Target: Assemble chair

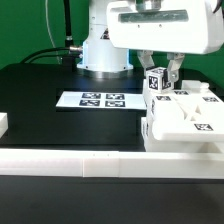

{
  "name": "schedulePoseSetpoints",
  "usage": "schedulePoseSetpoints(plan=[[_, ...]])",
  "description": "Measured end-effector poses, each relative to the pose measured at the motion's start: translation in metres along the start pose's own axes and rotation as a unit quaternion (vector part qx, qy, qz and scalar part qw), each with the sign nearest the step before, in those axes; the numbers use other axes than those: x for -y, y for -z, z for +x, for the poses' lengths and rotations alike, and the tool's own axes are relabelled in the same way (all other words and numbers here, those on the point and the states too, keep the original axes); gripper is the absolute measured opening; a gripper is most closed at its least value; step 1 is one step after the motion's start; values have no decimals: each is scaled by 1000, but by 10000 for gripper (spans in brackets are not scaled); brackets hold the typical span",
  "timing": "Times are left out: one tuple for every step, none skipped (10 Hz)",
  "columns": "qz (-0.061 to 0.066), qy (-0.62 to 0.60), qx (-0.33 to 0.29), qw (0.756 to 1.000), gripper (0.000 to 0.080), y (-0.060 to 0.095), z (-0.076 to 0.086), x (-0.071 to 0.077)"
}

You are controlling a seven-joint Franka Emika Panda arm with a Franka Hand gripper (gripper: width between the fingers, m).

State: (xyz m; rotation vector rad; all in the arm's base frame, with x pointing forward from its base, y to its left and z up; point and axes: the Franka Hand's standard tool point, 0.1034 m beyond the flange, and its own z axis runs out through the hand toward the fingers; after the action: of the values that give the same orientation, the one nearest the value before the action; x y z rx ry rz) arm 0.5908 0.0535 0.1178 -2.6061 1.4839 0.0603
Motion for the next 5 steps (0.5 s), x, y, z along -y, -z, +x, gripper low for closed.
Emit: schedulePoseSetpoints(plan=[[2,-51,2,999,284,0,0,0],[3,-83,4,997,284,0,0,0],[3,-107,4,994,284,0,0,0],[3,-106,4,994,284,0,0,0],[3,-96,4,995,315,-1,0,0]])
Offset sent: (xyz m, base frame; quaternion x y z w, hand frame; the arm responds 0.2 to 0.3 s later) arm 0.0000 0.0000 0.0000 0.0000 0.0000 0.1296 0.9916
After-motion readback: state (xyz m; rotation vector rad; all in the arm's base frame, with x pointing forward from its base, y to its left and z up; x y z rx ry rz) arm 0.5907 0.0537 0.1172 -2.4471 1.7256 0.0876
